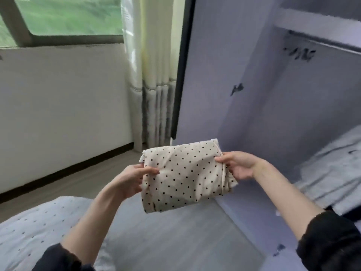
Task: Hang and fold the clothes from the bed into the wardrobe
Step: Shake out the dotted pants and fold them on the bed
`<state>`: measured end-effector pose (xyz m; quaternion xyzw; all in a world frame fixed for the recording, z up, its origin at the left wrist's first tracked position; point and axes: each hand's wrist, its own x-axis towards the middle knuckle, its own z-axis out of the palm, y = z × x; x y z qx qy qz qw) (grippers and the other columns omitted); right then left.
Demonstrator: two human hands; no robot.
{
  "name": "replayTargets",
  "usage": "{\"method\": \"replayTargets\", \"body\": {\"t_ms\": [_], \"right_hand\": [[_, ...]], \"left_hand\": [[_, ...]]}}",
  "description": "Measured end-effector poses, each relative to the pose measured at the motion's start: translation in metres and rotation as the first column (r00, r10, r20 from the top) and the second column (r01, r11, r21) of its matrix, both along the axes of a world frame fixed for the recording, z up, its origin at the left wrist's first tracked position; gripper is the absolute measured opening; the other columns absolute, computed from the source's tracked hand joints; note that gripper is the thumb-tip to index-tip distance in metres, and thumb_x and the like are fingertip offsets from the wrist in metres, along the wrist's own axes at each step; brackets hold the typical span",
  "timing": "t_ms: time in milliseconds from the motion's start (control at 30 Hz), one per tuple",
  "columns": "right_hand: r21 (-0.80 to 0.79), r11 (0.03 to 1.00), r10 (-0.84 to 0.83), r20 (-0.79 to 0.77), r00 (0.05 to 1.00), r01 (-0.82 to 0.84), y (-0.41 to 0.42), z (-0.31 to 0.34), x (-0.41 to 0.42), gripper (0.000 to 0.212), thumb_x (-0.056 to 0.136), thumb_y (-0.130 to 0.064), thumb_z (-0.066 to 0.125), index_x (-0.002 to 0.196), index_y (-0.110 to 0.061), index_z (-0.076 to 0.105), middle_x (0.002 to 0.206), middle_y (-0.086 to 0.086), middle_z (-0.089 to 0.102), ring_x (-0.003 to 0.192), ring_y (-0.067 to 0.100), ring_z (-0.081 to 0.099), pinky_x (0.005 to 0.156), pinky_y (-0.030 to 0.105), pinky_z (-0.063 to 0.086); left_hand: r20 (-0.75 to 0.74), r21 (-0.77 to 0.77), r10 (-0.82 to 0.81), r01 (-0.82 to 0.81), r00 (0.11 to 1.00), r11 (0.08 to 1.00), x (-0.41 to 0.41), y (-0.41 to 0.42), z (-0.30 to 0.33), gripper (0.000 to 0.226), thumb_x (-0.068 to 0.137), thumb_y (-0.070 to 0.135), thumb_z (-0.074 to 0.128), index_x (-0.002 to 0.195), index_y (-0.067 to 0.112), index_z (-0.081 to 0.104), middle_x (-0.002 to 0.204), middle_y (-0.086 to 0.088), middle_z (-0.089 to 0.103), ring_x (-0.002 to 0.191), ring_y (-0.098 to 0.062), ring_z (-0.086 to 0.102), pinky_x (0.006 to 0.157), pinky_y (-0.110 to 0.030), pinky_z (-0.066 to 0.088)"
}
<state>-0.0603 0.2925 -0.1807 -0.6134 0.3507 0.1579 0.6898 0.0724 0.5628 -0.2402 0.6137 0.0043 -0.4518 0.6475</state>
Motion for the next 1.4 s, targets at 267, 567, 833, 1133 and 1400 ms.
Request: {"method": "replayTargets", "body": {"t_ms": [267,567,833,1133,1400], "right_hand": [[-0.018,0.956,-0.285,0.172,0.943,0.292,-0.151,0.078,-0.086,0.02,0.091,-0.009,0.051,0.108,-0.01,0.062,0.107,0.012,0.066,0.097,0.026,0.063,0.086,0.043,0.051],[-0.138,0.85,-0.416,0.415,0.809,0.508,-0.234,0.229,-0.127,0.031,0.085,-0.013,0.056,0.115,-0.008,0.06,0.109,0.011,0.065,0.098,0.026,0.062,0.083,0.043,0.051],[-0.192,0.689,-0.494,0.581,0.646,0.699,-0.279,0.316,-0.137,0.021,0.093,-0.014,0.05,0.11,-0.009,0.061,0.107,0.01,0.066,0.101,0.027,0.061,0.085,0.048,0.048],[-0.196,0.489,-0.601,0.631,0.491,0.85,-0.372,0.365,-0.167,0.03,0.094,-0.017,0.05,0.123,-0.01,0.055,0.109,0.008,0.066,0.094,0.024,0.065,0.074,0.041,0.05],[-0.32,0.409,-0.633,0.575,0.518,0.855,-0.485,0.371,-0.17,0.029,0.094,-0.013,0.054,0.121,-0.005,0.055,0.099,0.009,0.064,0.085,0.024,0.062,0.071,0.041,0.05]], "left_hand": [[0.14,-0.08,-0.314,0.327,0.939,0.942,-0.009,-0.202,0.077,0.058,0.056,0.014,0.082,0.11,0.002,0.063,0.096,-0.012,0.069,0.085,-0.024,0.064,0.076,-0.035,0.053],[0.441,-0.234,-0.442,0.575,0.781,0.784,0.009,-0.355,0.242,0.064,0.06,0.017,0.079,0.118,0.0,0.059,0.116,-0.016,0.066,0.107,-0.031,0.064,0.079,-0.037,0.057],[0.593,-0.242,-0.478,0.71,0.648,0.662,0.019,-0.46,0.347,0.031,0.081,0.012,0.067,0.111,0.007,0.061,0.112,-0.009,0.069,0.1,-0.023,0.066,0.075,-0.035,0.053],[0.618,-0.259,-0.55,0.806,0.562,0.533,-0.003,-0.602,0.41,0.032,0.084,0.012,0.065,0.115,0.008,0.059,0.111,-0.009,0.069,0.097,-0.021,0.067,0.067,-0.033,0.056],[0.622,-0.091,-0.612,0.821,0.488,0.563,-0.011,-0.73,0.413,0.031,0.086,0.011,0.065,0.116,0.003,0.059,0.11,-0.01,0.067,0.097,-0.021,0.063,0.08,-0.037,0.049]]}}
